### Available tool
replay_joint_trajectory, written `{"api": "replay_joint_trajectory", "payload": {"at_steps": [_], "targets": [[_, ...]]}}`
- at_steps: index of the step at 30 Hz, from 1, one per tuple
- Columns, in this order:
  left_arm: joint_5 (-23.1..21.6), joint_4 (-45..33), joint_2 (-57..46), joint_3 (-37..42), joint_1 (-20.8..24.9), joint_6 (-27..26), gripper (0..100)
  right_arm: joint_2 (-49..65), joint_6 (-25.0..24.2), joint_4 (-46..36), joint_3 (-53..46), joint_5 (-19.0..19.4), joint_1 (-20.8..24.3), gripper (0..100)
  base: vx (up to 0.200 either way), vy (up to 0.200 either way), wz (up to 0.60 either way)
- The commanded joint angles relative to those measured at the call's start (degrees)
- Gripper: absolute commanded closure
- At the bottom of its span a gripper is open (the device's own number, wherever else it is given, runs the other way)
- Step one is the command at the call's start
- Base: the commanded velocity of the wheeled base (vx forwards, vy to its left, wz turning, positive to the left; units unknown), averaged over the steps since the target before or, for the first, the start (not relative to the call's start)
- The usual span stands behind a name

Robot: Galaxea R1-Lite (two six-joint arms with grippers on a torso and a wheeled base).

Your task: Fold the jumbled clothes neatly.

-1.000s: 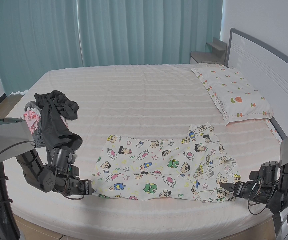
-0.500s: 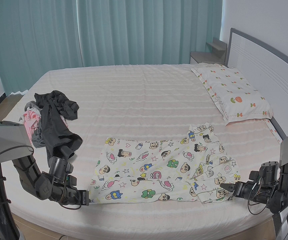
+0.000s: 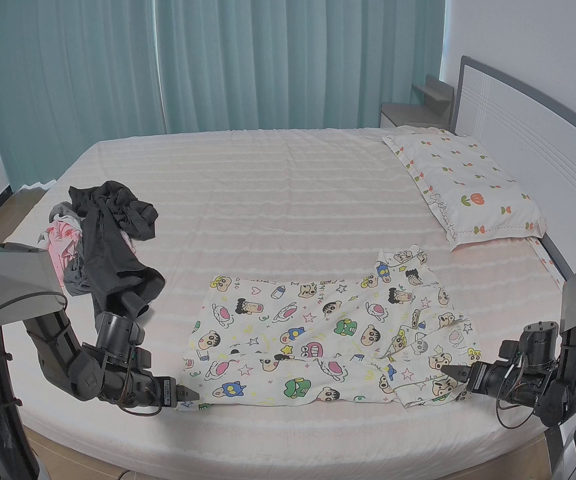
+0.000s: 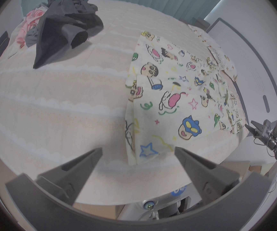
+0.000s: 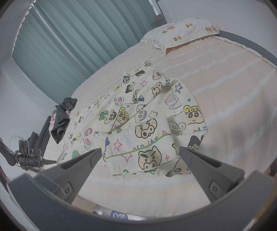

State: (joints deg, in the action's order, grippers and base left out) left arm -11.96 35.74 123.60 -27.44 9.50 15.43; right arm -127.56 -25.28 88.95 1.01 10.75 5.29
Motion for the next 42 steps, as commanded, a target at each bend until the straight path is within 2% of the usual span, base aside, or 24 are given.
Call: {"api": "replay_joint_trajectory", "payload": {"at_steps": [1, 4, 8, 10, 12, 14, 20, 28, 29, 42], "targets": [[-0.3, 3.4, -1.0, -0.1, -1.8, 1.0, 0, 3.4, 0.1, 1.0, -0.7, -0.1, -1.8, 0, 0.000, 0.000, 0.00], [-0.3, 7.4, -1.0, -0.9, -1.8, 5.7, 0, 2.3, 0.1, 1.0, 3.6, 0.6, -4.4, 0, 0.000, 0.000, 0.00], [-0.4, 12.4, -0.5, -1.7, -1.6, 10.9, 0, -5.2, 1.6, 1.0, 8.8, 1.6, -6.5, 0, 0.000, 0.000, 0.00], [-0.6, 12.9, -0.1, -1.7, -1.7, 11.4, 0, -6.9, 2.3, 1.0, 9.4, 2.4, -6.5, 0, 0.000, 0.000, 0.00], [-2.6, 13.3, 0.9, -1.5, -1.8, 11.8, 0, -10.1, 4.7, 1.0, 10.1, 6.7, -6.6, 0, 0.000, 0.000, 0.00], [-5.0, 13.4, 1.1, -1.0, -1.9, 12.5, 0, -11.2, 5.6, 1.0, 11.3, 7.9, -6.6, 0, 0.000, 0.000, 0.00], [-7.7, 15.3, 1.6, -0.7, -2.2, 14.8, 0, -14.6, 7.4, -0.7, 15.1, 8.2, -6.3, 0, 0.000, 0.000, 0.00], [-7.7, 17.9, 3.9, -0.2, -2.2, 14.9, 0, -15.1, 8.3, -0.7, 14.7, 10.8, -6.3, 0, 0.000, 0.000, 0.00], [-7.7, 18.2, 4.3, -0.2, -2.2, 14.9, 0, -15.2, 8.3, -0.7, 14.7, 10.8, -6.3, 100, 0.000, 0.000, 0.00], [-7.1, 18.7, 4.3, 0.5, -2.1, 14.7, 0, -13.9, 8.1, 1.0, 14.4, 11.0, -7.8, 100, 0.000, 0.000, 0.00]]}}
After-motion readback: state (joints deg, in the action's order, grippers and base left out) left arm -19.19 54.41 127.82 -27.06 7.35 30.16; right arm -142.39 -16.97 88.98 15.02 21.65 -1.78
